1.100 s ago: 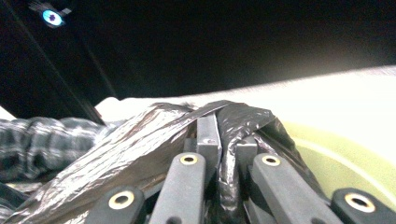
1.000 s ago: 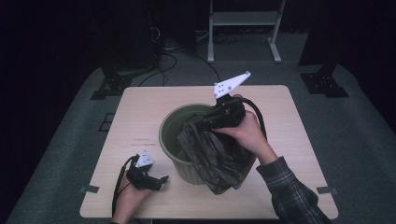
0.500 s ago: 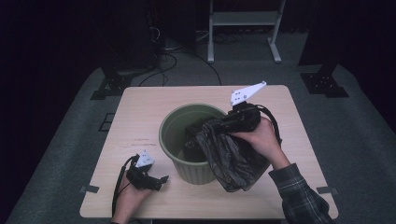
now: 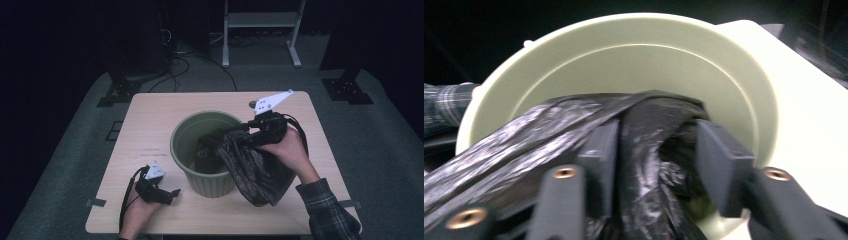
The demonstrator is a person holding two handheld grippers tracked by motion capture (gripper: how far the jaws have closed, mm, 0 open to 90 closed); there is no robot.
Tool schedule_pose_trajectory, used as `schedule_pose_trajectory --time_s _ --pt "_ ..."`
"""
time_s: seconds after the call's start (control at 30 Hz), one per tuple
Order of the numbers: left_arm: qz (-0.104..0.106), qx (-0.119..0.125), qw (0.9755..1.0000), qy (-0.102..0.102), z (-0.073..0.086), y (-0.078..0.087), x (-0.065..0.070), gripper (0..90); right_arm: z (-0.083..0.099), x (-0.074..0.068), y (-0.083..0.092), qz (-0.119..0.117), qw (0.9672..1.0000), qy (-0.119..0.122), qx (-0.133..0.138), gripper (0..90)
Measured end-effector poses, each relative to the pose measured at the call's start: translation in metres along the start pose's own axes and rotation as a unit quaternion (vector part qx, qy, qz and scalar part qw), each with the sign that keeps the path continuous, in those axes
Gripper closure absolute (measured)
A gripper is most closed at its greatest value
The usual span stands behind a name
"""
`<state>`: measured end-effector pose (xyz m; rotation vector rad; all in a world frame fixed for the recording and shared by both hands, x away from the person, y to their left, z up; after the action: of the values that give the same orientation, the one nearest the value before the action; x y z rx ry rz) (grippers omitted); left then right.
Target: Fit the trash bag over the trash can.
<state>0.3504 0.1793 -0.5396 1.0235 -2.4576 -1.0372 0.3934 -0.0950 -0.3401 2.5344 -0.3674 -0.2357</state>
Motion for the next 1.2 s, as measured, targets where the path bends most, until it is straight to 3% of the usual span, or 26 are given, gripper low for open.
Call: schedule_pose_trajectory --time_s 0.1,0.53,0.63,0.77,0.83,1.0,1.2 --pt "0.000 0.000 1.0000 0.000 0.000 0.000 0.000 0.0 0.005 0.004 0.010 0.011 0.9999 -0.009 0.003 39.8" --pt "0.000 0.000 1.0000 0.000 0.000 0.000 0.000 0.0 0.032 0.002 0.052 0.026 0.9991 -0.020 0.025 37.9" --pt "0.000 0.000 1.0000 0.000 0.000 0.000 0.000 0.0 0.038 -0.001 0.054 0.014 0.9992 -0.022 0.030 43.8" --pt "0.000 0.000 1.0000 0.000 0.000 0.000 0.000 0.0 0.047 -0.002 0.051 0.004 0.9997 -0.021 0.014 76.3" --pt "0.000 0.000 1.0000 0.000 0.000 0.000 0.000 0.0 0.047 0.000 0.051 0.014 0.9996 -0.015 0.017 83.9" --pt "0.000 0.000 1.0000 0.000 0.000 0.000 0.000 0.0 0.037 0.009 0.049 0.038 0.9988 -0.004 0.030 86.1" --pt "0.000 0.000 1.0000 0.000 0.000 0.000 0.000 0.0 0.012 0.014 0.030 0.032 0.9988 0.011 0.034 88.1"
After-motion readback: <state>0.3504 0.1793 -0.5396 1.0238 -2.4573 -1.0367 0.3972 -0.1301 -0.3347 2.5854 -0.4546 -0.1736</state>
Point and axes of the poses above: each handheld gripper's, and its own axes: y roughly backward along the jaws, z roughly out of its underside, x roughly to its right, the point moved 8 cm from there along -y, roughly forward along the jaws, and after that the axes turned 1 degree about -x, right-handed, at the moved point
